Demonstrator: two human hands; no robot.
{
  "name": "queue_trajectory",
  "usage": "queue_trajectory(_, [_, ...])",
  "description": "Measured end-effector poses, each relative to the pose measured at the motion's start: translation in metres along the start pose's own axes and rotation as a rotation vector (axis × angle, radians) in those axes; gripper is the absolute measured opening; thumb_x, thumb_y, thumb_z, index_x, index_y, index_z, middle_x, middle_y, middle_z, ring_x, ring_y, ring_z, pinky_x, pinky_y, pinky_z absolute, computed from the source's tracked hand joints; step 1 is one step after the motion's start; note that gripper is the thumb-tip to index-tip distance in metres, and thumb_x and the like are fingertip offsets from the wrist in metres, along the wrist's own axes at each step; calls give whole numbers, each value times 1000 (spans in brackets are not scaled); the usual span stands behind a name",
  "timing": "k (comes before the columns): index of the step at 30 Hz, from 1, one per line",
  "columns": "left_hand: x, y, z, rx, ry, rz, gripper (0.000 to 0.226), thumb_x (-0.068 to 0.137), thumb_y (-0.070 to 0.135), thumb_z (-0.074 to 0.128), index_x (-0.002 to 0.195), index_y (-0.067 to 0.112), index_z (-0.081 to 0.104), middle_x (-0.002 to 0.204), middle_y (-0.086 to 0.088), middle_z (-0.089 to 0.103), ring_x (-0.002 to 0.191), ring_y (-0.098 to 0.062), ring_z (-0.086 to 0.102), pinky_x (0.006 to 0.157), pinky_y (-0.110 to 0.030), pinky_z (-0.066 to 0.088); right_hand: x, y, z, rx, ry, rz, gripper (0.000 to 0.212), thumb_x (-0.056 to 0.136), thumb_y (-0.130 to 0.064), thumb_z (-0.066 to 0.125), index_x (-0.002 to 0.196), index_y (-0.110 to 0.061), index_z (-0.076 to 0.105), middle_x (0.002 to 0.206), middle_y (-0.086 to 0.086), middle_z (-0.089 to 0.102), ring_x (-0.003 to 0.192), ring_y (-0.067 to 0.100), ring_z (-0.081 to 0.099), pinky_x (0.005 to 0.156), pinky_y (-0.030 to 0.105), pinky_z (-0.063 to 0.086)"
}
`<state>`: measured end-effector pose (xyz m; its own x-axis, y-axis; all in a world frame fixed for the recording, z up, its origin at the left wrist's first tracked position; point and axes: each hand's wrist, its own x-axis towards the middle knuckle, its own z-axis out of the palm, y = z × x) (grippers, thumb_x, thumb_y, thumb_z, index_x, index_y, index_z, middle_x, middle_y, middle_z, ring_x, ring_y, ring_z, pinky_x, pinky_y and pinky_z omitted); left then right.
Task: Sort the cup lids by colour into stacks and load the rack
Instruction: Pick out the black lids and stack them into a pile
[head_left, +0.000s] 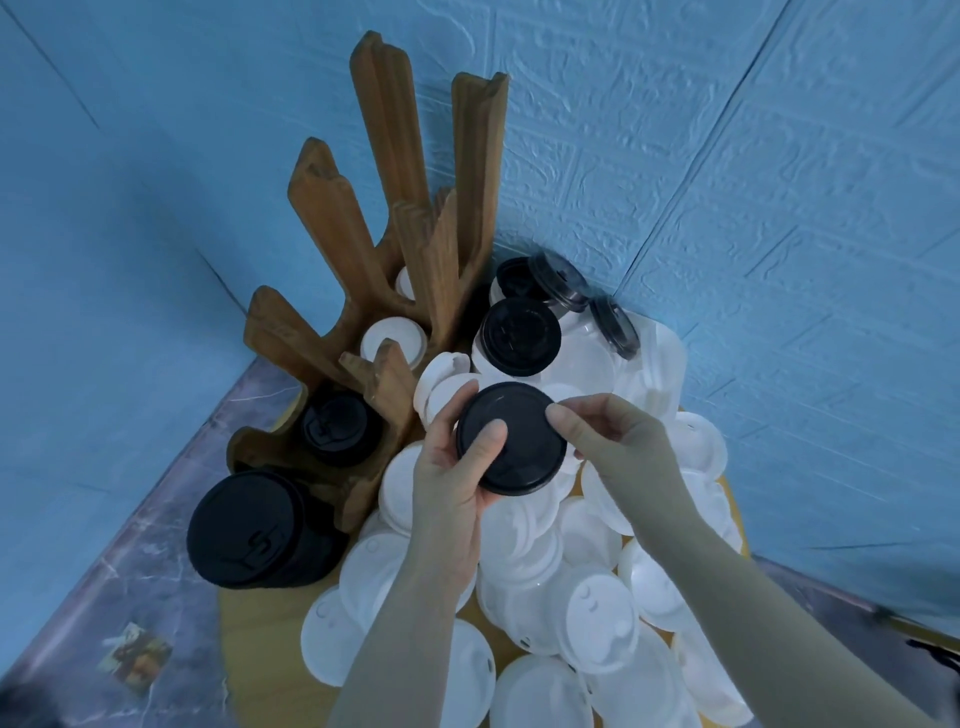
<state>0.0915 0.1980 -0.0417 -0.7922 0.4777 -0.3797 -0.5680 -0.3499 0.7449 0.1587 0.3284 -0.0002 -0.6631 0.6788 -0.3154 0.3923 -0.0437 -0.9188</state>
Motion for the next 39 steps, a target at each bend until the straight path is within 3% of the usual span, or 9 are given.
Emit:
queue_trajectory(5, [7,-3,2,-9,-20,0,51,78,15,71,126,26,63,124,-3,68,115,-27,66,84,-42,60,4,3,-2,23,-72,54,27,86,-30,71,112,-23,65,103,-5,69,89,12,67,75,27,56])
queue_trajectory(9, [14,-4,7,48,-51,19,53,78,13,73,129,24,62,119,7,70,115,-24,66,87,-47,59,14,3,-6,33,-110,-5,14,90,-20,68,104,-20,69,98,-4,73,75,8,67,67,22,55])
queue_trajectory(11, [19,-5,7,50,-19,29,54,77,7,77,126,24,64,120,8,70,115,-23,66,89,-50,57,29,4,-11,-18,-102,-48,13,90,-24,68,103,-22,70,94,-7,73,81,5,66,68,18,52])
queue_trajectory(16, [33,-9,1,4,34,15,51,76,12,76,123,29,68,138,-3,60,123,-25,62,96,-54,54,98,9,-35,-392,171,-282,38,87,-27,70,122,-14,63,116,-4,63,110,8,51,90,16,40])
queue_trajectory(20, [39,-9,-1,11,28,-4,53,76,13,75,126,28,66,138,-4,60,123,-25,61,96,-49,55,148,9,-47,-713,141,-88,58,86,-46,66,136,-22,48,134,0,54,132,23,35,104,39,24])
queue_trajectory(25, [45,-5,-2,31,36,-19,53,75,14,76,125,28,67,138,-4,60,123,-25,61,97,-51,54,175,14,-49,-793,97,55,64,84,-61,58,133,-22,46,132,-2,56,132,20,35,96,36,20])
queue_trajectory(29, [47,-1,-2,49,36,-37,56,75,10,82,126,25,65,128,-2,65,117,-23,65,91,-48,58,181,16,-49,-797,89,90,79,66,-71,53,130,-24,47,129,-2,59,131,20,36,99,38,19])
queue_trajectory(33, [47,0,-5,42,29,-39,55,73,13,76,126,25,65,129,-5,66,117,-24,65,92,-49,57,180,16,-49,-758,86,72,69,77,-62,68,131,-24,46,128,-3,58,132,21,35,106,43,18])
queue_trajectory(39, [43,1,-5,32,14,-33,58,74,12,76,130,23,63,132,-7,64,119,-26,64,99,-57,51,159,6,-44,-663,184,-56,76,69,-51,81,131,-21,48,132,2,46,131,22,38,117,43,16])
